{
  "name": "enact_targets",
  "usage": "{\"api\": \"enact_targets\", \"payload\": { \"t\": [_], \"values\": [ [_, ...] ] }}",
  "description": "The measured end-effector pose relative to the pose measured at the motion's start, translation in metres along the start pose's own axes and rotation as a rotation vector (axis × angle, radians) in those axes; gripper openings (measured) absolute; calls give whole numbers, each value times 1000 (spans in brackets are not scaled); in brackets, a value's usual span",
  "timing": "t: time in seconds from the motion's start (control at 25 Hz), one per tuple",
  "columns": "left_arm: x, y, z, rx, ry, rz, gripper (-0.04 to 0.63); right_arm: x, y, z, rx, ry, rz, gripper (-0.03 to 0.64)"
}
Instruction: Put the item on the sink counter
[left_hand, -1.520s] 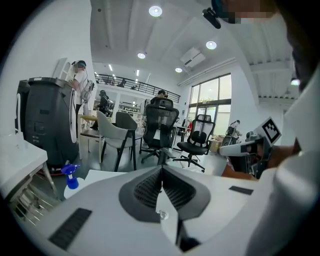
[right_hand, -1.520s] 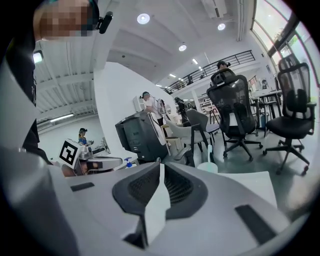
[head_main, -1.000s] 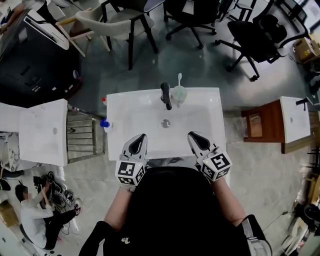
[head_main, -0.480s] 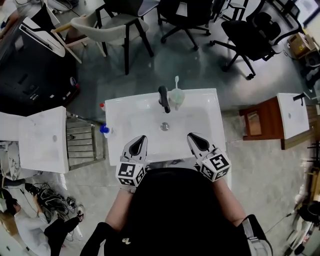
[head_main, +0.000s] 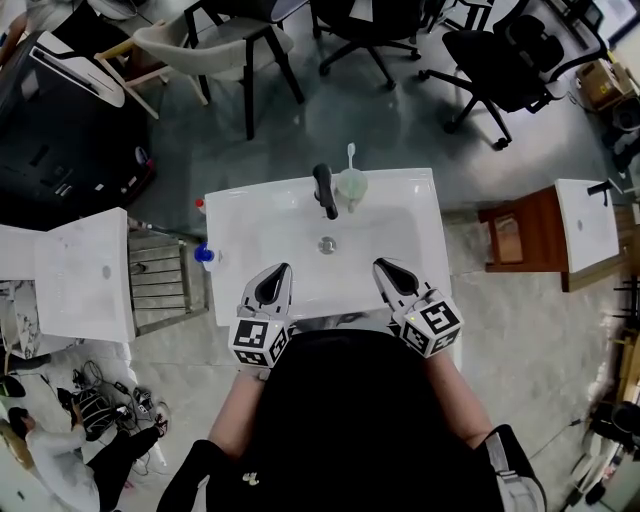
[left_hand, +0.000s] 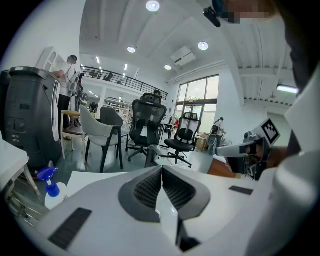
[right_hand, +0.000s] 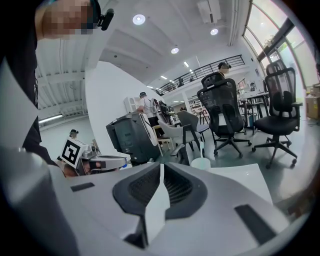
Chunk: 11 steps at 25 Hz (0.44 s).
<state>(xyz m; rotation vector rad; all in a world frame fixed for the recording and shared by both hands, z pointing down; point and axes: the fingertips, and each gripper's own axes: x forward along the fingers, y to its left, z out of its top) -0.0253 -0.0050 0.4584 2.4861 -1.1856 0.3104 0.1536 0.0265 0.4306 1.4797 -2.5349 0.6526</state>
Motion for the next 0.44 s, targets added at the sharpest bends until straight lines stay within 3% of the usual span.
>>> {"api": "enact_targets", "payload": {
  "t": [0.44],
  "values": [
    [13, -3, -1, 30, 13, 15, 23, 10, -16, -2, 21, 2, 18, 44]
  ]
}}
